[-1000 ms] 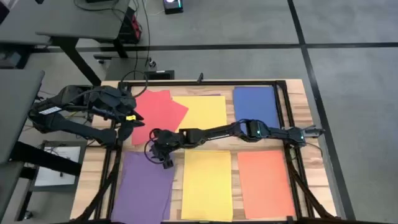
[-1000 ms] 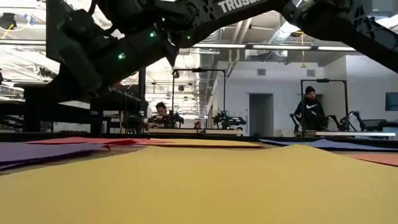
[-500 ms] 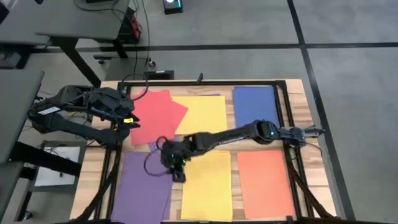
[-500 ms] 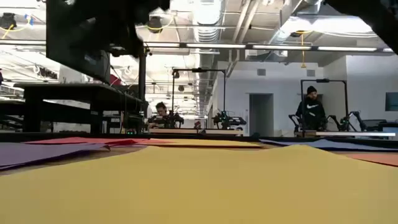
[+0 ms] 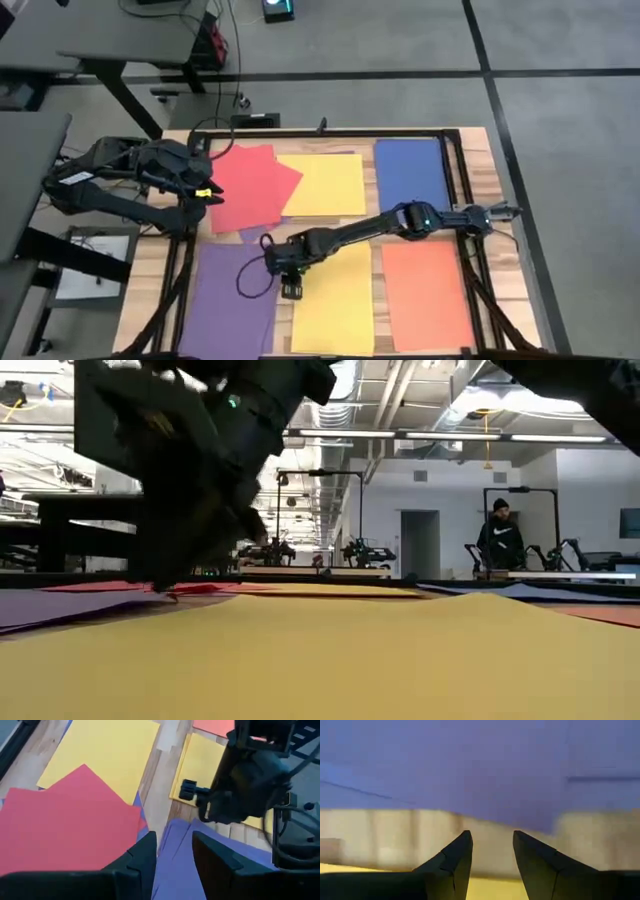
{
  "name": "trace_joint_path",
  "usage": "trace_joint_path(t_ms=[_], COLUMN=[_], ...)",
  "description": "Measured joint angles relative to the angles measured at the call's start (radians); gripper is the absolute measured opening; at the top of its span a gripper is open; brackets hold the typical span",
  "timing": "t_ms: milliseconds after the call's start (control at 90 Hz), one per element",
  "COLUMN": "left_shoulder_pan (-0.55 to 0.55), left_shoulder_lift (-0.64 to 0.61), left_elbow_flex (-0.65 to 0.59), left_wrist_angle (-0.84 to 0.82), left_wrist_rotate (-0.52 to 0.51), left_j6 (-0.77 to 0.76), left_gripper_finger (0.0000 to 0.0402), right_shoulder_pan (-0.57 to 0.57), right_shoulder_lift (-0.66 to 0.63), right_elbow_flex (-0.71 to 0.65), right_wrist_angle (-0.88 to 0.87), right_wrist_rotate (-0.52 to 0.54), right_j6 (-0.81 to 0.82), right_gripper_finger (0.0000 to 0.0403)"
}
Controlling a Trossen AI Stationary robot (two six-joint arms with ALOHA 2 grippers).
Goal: Organize paper
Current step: Stack the purple paper on top of the purple paper
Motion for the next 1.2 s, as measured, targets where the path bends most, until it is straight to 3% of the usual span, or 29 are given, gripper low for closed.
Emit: trace_joint_path(t_ms=[356, 744, 833, 978, 1200], left_shoulder_pan=[-0.002, -0.002, -0.002, -0.002, -0.001], left_shoulder_lift=[-0.001, -0.001, -0.001, -0.002, -0.001], left_elbow_flex=[-0.001, -0.001, -0.001, -0.001, -0.001], left_wrist_angle=[0.007, 0.007, 0.006, 0.006, 0.007], left_wrist_rotate=[0.001, 0.001, 0.001, 0.001, 0.001], left_j6=[-0.020, -0.022, -0.019, 0.004, 0.038], left_gripper_finger=[0.0107, 0.0107, 0.0107, 0.0107, 0.0107], right_shoulder_pan=[-0.044, -0.084, -0.082, -0.016, 0.083], right_shoulder_lift=[0.021, 0.019, 0.003, -0.036, 0.065], right_elbow_flex=[-0.004, 0.058, 0.096, 0.093, 0.092], right_wrist_angle=[0.126, 0.000, -0.046, 0.176, 0.624], right_wrist_rotate=[-0.002, 0.003, -0.048, -0.178, -0.182], right_j6=[-0.030, -0.015, 0.008, 0.089, 0.086], right_gripper_finger=[0.0134, 0.0134, 0.0134, 0.0134, 0.0132])
